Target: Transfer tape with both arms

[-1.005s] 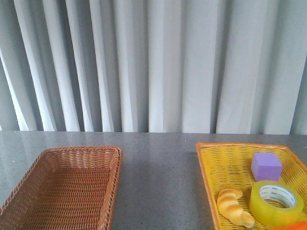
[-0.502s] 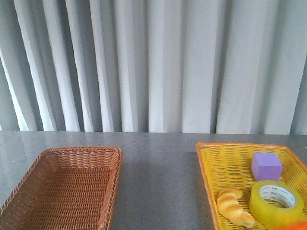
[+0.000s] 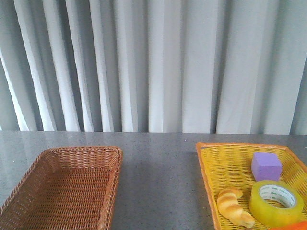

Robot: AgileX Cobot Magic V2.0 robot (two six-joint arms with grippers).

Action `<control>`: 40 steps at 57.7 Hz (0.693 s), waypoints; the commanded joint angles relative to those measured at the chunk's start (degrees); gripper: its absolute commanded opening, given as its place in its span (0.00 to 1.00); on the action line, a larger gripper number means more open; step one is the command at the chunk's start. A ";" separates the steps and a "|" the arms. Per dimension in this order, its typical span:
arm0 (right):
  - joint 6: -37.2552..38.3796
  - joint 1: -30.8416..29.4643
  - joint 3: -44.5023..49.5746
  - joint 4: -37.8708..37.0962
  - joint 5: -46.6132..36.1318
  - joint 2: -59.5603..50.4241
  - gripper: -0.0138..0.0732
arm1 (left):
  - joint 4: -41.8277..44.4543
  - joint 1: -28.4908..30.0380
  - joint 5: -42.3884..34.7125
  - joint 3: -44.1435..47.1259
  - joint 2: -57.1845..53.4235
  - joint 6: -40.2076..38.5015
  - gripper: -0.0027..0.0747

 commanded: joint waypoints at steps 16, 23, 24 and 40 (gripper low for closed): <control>-0.04 -0.50 0.27 -0.42 -4.02 -0.46 0.15 | -0.36 0.10 -4.43 -0.52 -0.92 -0.61 0.03; -0.04 -0.50 0.27 -0.42 -4.02 -0.46 0.15 | -0.36 0.10 -4.43 -0.52 -0.92 -0.61 0.03; -0.04 -0.50 0.27 -0.42 -4.02 -0.46 0.15 | -0.36 0.10 -4.43 -0.52 -0.92 -0.61 0.03; 2.15 -0.50 -1.20 1.27 -4.92 -0.32 0.15 | -1.00 0.10 -9.43 -2.92 -0.92 -2.69 0.03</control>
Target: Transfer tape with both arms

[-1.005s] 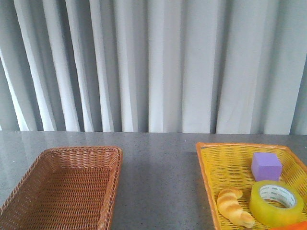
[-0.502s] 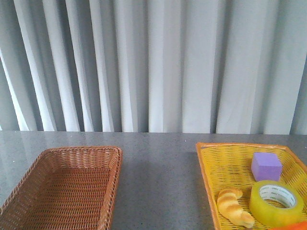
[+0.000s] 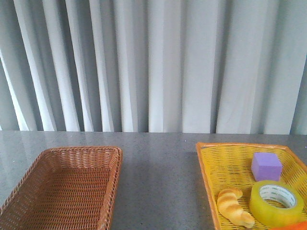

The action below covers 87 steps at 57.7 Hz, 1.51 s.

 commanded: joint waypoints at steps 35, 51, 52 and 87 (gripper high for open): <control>0.91 -0.50 -35.81 1.18 12.63 24.10 0.15 | -0.62 0.10 9.37 -39.63 26.80 -1.28 0.03; 0.91 -0.50 -39.21 -0.76 25.14 36.31 0.15 | -0.62 0.10 20.83 -44.32 36.89 -0.86 0.03; 0.91 -0.50 -39.21 -0.76 25.89 36.90 0.15 | -0.62 0.10 21.62 -44.32 37.28 -0.86 0.03; 1.12 -0.50 -39.03 -3.77 28.70 40.50 0.16 | -0.21 0.10 29.58 -44.32 38.49 -0.86 0.04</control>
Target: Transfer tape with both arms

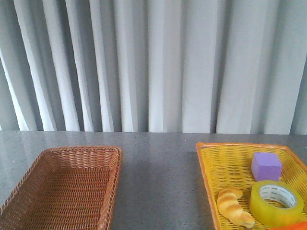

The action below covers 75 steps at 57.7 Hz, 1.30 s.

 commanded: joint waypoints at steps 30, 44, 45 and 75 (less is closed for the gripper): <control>-2.08 -0.50 -1.74 -0.83 -3.10 0.35 0.78 | 0.09 0.10 -3.79 -1.90 0.07 -0.20 0.78; -1.64 -0.50 -1.74 0.50 -3.17 0.35 0.84 | 0.09 0.10 -3.92 -1.90 0.07 -0.20 0.80; -1.64 -0.50 -1.74 0.55 -3.24 0.35 0.84 | 0.09 0.10 -3.92 -1.90 0.07 -0.20 0.80; -7.34 -0.31 -14.48 6.43 5.00 13.68 0.79 | -0.02 0.10 -4.99 -1.90 0.07 -0.20 0.80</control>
